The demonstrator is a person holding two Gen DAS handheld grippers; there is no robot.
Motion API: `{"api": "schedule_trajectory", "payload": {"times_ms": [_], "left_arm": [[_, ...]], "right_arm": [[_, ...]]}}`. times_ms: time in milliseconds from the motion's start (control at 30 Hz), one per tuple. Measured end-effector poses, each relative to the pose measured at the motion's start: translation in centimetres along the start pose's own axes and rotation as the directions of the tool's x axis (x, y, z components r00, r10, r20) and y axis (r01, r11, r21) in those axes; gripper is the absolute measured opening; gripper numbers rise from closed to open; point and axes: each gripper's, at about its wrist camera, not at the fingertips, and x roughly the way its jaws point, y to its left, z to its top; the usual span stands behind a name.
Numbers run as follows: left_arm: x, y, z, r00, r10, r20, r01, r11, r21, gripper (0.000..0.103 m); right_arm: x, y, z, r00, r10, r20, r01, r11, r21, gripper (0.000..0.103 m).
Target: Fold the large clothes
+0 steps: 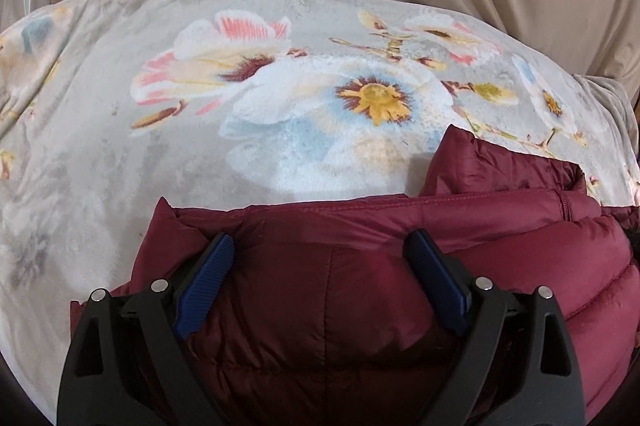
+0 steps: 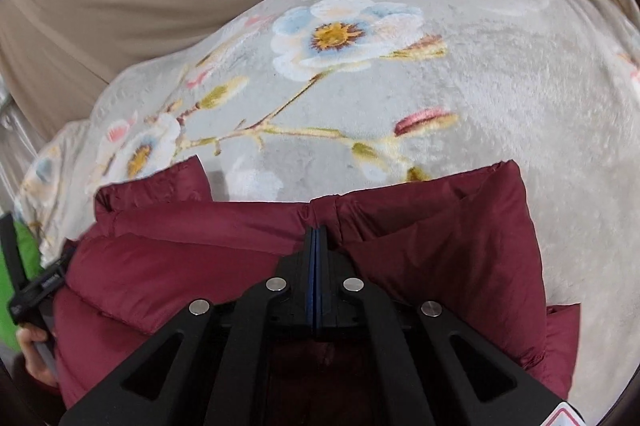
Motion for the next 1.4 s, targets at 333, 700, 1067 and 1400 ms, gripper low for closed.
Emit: {"api": "schedule_trajectory", "payload": {"times_ms": [333,700,1067,1400], "left_arm": [[-0.4,-0.8,-0.2,0.997,0.081,0.009,-0.082,0.996,0.033,0.088],[-6.0,1.5,-1.4,0.997,-0.008,0.076,0.014,0.998,-0.069,0.088],[-11.8,8.3,-7.3,0.996,-0.086,0.002,0.083,0.963,-0.256,0.092],[-10.1,8.9,-10.2,0.993,-0.107,-0.049,0.090,0.957,-0.276,0.096]], "right_arm": [[-6.7,6.4,-1.8,0.996,0.010,0.089,0.001,0.992,-0.124,0.014],[-5.2,14.3,-8.3,0.998,-0.005,-0.070,-0.023,0.922,-0.386,0.014],[0.1,18.6,-4.6,0.965,0.119,-0.235,-0.191,0.931,-0.312,0.014],[1.2,17.3,-4.8,0.926,0.243,-0.288,-0.304,0.933,-0.191,0.013]]}}
